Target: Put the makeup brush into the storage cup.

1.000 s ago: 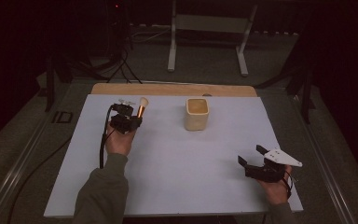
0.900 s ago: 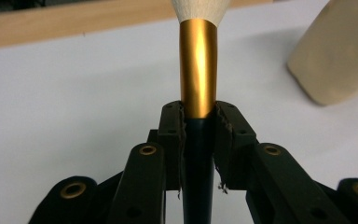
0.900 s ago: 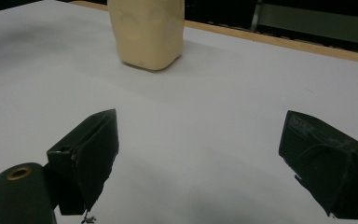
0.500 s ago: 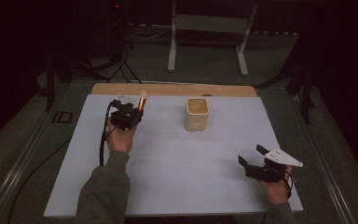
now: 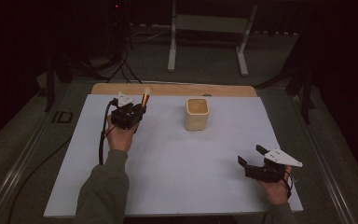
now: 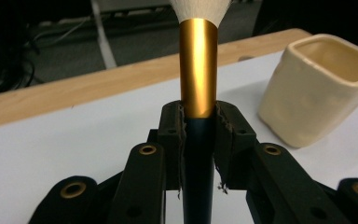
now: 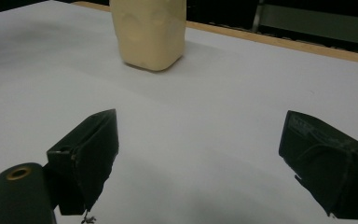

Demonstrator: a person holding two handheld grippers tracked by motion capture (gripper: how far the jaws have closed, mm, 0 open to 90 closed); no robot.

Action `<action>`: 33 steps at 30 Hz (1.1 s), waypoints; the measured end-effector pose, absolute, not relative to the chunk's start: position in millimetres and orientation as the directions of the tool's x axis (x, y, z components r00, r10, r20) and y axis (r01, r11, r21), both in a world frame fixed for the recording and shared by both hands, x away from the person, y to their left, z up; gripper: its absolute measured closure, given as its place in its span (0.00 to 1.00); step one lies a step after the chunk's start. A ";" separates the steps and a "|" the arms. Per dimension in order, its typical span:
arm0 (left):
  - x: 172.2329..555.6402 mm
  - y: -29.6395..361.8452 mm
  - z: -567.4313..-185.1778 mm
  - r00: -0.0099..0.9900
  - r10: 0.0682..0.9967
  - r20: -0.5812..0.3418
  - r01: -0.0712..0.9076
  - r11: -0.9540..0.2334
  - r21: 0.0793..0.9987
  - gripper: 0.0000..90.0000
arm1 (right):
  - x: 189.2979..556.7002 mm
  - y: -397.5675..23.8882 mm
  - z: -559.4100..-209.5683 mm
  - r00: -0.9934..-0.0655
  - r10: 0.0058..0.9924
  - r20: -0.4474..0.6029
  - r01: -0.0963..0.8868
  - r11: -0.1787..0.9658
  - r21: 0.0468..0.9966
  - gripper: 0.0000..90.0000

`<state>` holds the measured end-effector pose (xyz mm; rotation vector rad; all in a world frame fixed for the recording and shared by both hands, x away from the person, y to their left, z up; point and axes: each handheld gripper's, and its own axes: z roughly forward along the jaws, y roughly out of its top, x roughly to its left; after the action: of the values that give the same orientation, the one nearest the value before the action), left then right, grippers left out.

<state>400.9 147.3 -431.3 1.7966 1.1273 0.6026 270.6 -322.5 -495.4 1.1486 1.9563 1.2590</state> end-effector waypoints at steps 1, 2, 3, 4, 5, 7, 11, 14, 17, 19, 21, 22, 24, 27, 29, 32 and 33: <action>400.7 147.2 -431.0 0.470 0.881 -0.057 0.437 -0.176 0.882 0.83 | 270.8 -322.5 -495.5 -0.492 0.871 0.007 0.367 0.200 0.909 0.13; 400.6 147.0 -430.3 0.482 0.874 -0.060 0.423 -0.172 0.890 0.83 | 270.8 -322.4 -495.6 -0.492 0.870 0.007 0.367 0.200 0.909 0.13; 400.4 146.9 -429.6 0.496 0.866 -0.058 0.401 -0.169 0.900 0.83 | 270.8 -322.4 -495.5 -0.492 0.870 0.006 0.366 0.201 0.909 0.13; 400.4 146.9 -429.6 0.496 0.866 -0.058 0.401 -0.169 0.900 0.83 | 270.8 -322.4 -495.5 -0.492 0.870 0.006 0.366 0.201 0.909 0.13; 400.3 146.8 -429.3 0.504 0.861 -0.063 0.388 -0.161 0.907 0.83 | 270.5 -322.4 -495.3 -0.492 0.870 0.006 0.366 0.200 0.909 0.13; 400.0 146.8 -428.4 0.509 0.858 -0.066 0.374 -0.152 0.915 0.83 | 270.4 -322.6 -495.1 -0.491 0.871 0.007 0.366 0.199 0.909 0.13; 400.5 147.3 -427.0 0.517 0.852 -0.080 0.361 -0.132 0.923 0.83 | 270.6 -322.6 -495.2 -0.491 0.871 0.007 0.366 0.199 0.909 0.13; 401.5 147.2 -424.9 0.520 0.848 -0.102 0.347 -0.101 0.933 0.83 | 270.6 -322.2 -495.3 -0.494 0.870 0.006 0.365 0.201 0.909 0.13; 402.4 146.7 -423.5 0.518 0.849 -0.104 0.346 -0.097 0.933 0.83 | 270.6 -322.2 -495.3 -0.493 0.870 0.006 0.365 0.201 0.909 0.13; 403.9 144.7 -421.6 0.515 0.851 -0.103 0.347 -0.097 0.933 0.83 | 270.6 -322.3 -495.2 -0.493 0.870 0.005 0.365 0.202 0.909 0.13; 405.1 142.9 -419.3 0.517 0.850 -0.104 0.341 -0.093 0.936 0.83 | 270.4 -322.4 -495.0 -0.494 0.870 0.006 0.365 0.201 0.909 0.13; 405.1 142.9 -419.3 0.517 0.850 -0.104 0.341 -0.093 0.936 0.83 | 270.4 -322.4 -495.0 -0.494 0.870 0.006 0.365 0.201 0.909 0.13; 406.3 141.5 -416.5 0.520 0.847 -0.107 0.332 -0.086 0.939 0.83 | 270.4 -322.9 -494.8 -0.494 0.870 0.006 0.365 0.201 0.909 0.13; 407.2 139.8 -414.1 0.523 0.846 -0.100 0.328 -0.092 0.940 0.83 | 270.1 -322.8 -494.7 -0.494 0.869 0.008 0.365 0.199 0.909 0.13; 407.7 138.9 -413.5 0.521 0.847 -0.100 0.330 -0.092 0.939 0.83 | 270.2 -322.8 -494.7 -0.495 0.869 0.008 0.365 0.200 0.909 0.13; 409.9 135.7 -411.9 0.521 0.847 -0.104 0.332 -0.088 0.939 0.83 | 270.0 -322.8 -494.7 -0.497 0.867 0.011 0.365 0.197 0.910 0.13; 410.4 134.5 -411.7 0.520 0.848 -0.104 0.330 -0.088 0.940 0.83 | 269.9 -322.9 -494.7 -0.497 0.867 0.012 0.365 0.196 0.910 0.13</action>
<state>410.4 134.5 -411.7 1.6623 1.0126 0.5880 269.9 -322.9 -494.7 1.1452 1.9592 1.2710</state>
